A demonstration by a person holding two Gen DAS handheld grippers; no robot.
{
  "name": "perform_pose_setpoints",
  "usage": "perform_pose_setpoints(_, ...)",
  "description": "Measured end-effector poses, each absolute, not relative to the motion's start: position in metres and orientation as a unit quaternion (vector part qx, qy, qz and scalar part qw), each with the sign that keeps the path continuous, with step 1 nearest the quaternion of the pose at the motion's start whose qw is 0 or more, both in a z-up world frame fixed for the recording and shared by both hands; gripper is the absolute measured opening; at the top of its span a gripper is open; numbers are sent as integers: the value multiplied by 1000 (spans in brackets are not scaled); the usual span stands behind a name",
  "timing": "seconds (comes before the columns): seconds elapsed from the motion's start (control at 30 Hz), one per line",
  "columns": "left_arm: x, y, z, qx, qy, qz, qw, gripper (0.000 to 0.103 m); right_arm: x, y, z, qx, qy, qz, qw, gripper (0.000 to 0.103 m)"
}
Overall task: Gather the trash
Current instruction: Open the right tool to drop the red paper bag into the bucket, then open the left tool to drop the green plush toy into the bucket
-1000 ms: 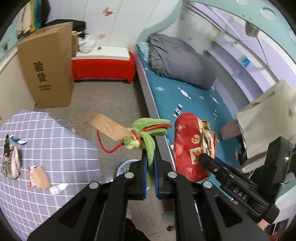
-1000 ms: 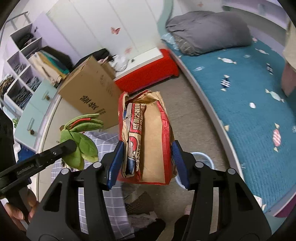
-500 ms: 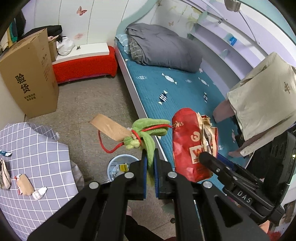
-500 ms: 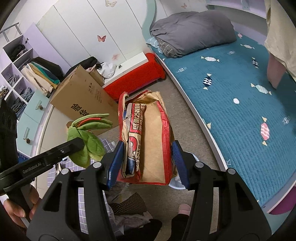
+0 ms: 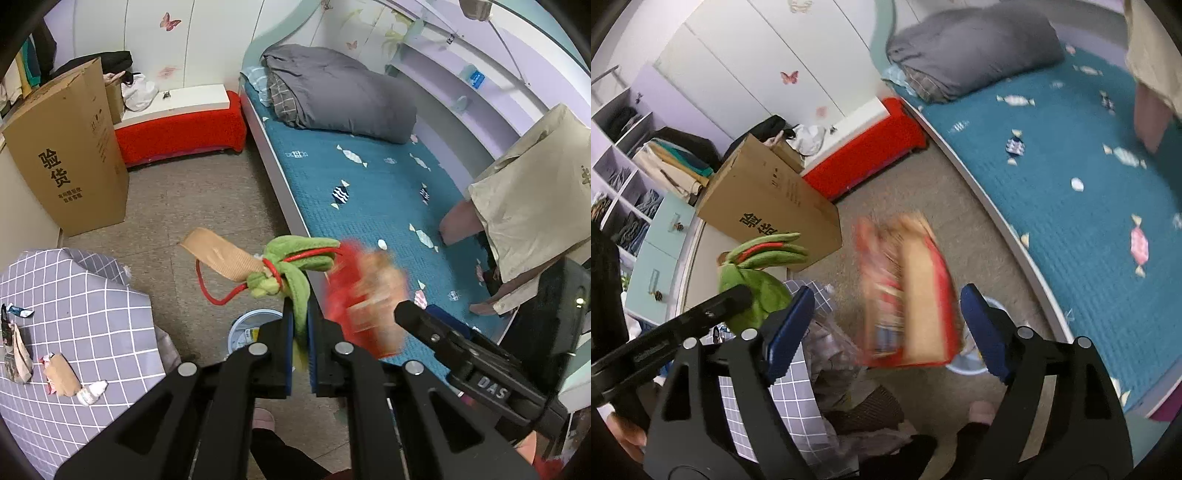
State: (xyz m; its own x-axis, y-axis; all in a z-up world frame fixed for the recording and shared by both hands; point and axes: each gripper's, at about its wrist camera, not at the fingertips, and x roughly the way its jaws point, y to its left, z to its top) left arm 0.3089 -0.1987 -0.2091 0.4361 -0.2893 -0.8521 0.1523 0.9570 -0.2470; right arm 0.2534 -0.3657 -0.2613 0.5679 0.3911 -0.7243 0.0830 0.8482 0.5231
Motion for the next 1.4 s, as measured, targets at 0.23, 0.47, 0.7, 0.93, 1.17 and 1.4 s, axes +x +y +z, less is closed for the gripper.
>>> perform_pose_setpoints(0.23,312,-202,-212,-59,519,-138,842,7,252,-363,-257,246,452,82,853,80)
perform_pose_setpoints(0.47,312,-216,-217,-48,522,-154,838,7,243,-368,-248,237,436,70,865,80)
perform_pose_setpoints(0.7,314,-230,-222,-41,528,-166,832,7,236,-380,-241,240,425,52,871,80)
perform_pose_setpoints(0.93,317,-247,-222,-31,530,-179,829,7,228,-394,-232,242,409,35,879,80)
perform_pose_setpoints(1.17,322,-257,-222,-38,535,-197,820,25,220,-407,-230,255,398,27,881,81)
perform_pose_setpoints(1.4,324,-257,-229,-36,545,-183,817,67,218,-411,-231,257,399,22,880,81)
